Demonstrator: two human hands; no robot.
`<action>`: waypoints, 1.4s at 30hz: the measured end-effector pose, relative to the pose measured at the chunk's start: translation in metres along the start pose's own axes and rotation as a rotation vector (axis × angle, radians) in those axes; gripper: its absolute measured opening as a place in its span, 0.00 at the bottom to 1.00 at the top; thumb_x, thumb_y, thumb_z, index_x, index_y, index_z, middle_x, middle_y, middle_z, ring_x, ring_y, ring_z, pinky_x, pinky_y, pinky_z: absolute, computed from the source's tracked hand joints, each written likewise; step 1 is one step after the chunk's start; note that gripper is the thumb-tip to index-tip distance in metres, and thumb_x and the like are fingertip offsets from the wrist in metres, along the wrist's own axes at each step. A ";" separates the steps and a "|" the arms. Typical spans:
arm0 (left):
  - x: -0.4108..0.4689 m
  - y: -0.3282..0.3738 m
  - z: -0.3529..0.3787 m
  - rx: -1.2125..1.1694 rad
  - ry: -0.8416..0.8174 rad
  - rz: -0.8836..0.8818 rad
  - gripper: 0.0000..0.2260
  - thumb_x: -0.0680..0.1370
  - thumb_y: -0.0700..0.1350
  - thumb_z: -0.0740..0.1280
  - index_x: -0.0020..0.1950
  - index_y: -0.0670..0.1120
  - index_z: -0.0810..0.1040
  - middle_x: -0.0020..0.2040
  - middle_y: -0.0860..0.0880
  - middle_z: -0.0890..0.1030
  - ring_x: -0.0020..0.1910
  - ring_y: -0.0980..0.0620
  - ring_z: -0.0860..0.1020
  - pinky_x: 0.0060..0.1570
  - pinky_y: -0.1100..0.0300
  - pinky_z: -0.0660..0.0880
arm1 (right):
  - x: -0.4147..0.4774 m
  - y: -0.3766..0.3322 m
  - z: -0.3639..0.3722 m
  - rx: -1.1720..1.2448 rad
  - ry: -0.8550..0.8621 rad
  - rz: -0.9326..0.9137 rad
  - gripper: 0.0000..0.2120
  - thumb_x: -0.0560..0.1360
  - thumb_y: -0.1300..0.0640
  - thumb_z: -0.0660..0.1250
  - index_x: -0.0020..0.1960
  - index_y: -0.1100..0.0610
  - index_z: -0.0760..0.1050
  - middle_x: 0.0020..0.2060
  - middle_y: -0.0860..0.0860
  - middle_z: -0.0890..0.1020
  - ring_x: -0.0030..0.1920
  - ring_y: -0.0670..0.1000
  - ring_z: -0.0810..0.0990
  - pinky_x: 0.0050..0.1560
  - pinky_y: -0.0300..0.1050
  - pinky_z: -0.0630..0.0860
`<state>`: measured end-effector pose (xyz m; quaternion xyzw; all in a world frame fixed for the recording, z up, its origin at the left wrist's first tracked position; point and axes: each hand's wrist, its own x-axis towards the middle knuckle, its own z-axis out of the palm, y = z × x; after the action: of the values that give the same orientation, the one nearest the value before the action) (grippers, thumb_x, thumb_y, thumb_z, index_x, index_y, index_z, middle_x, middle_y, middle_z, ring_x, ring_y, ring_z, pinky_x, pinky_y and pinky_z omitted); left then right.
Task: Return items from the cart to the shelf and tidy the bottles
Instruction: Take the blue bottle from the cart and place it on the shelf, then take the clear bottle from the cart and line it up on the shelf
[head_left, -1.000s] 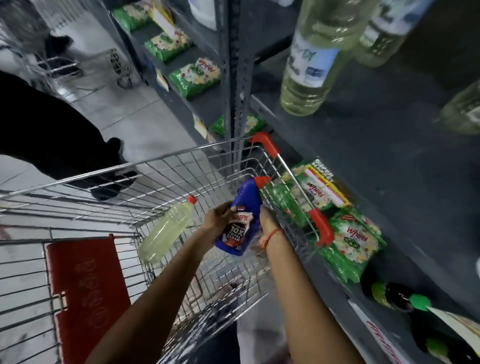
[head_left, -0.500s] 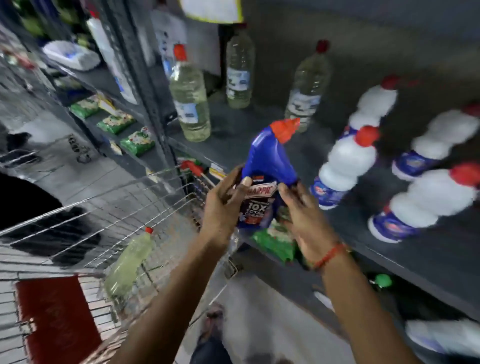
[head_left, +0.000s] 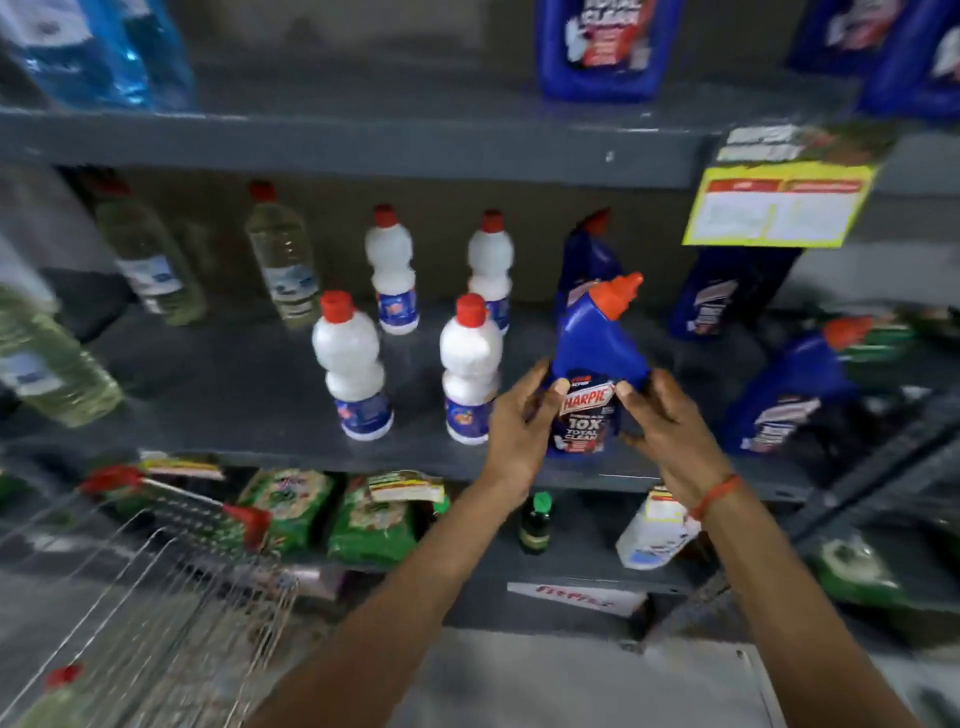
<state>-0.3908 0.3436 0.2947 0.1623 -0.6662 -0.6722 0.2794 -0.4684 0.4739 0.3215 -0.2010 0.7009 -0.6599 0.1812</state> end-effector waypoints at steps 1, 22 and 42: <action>0.009 -0.005 0.010 0.005 -0.029 -0.021 0.15 0.78 0.43 0.64 0.64 0.40 0.75 0.61 0.39 0.80 0.60 0.41 0.79 0.62 0.41 0.75 | 0.008 0.005 -0.009 -0.002 0.020 0.002 0.11 0.79 0.60 0.59 0.60 0.52 0.69 0.46 0.43 0.79 0.43 0.38 0.80 0.41 0.40 0.77; 0.027 -0.034 0.035 0.094 -0.032 -0.013 0.21 0.80 0.44 0.63 0.72 0.44 0.67 0.71 0.45 0.72 0.67 0.57 0.70 0.66 0.66 0.70 | 0.024 0.052 -0.003 -0.054 0.472 -0.203 0.24 0.75 0.56 0.61 0.69 0.63 0.65 0.65 0.52 0.70 0.68 0.56 0.70 0.68 0.46 0.69; -0.183 -0.056 -0.421 0.504 0.959 -0.125 0.11 0.81 0.42 0.59 0.61 0.44 0.77 0.52 0.54 0.80 0.47 0.72 0.75 0.47 0.80 0.67 | -0.151 0.108 0.500 -0.188 -0.346 -0.194 0.17 0.74 0.55 0.57 0.57 0.63 0.73 0.52 0.56 0.77 0.55 0.47 0.74 0.60 0.46 0.74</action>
<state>-0.0069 0.1106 0.1862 0.5522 -0.5936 -0.3574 0.4637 -0.0844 0.1321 0.1803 -0.3937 0.6952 -0.5617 0.2151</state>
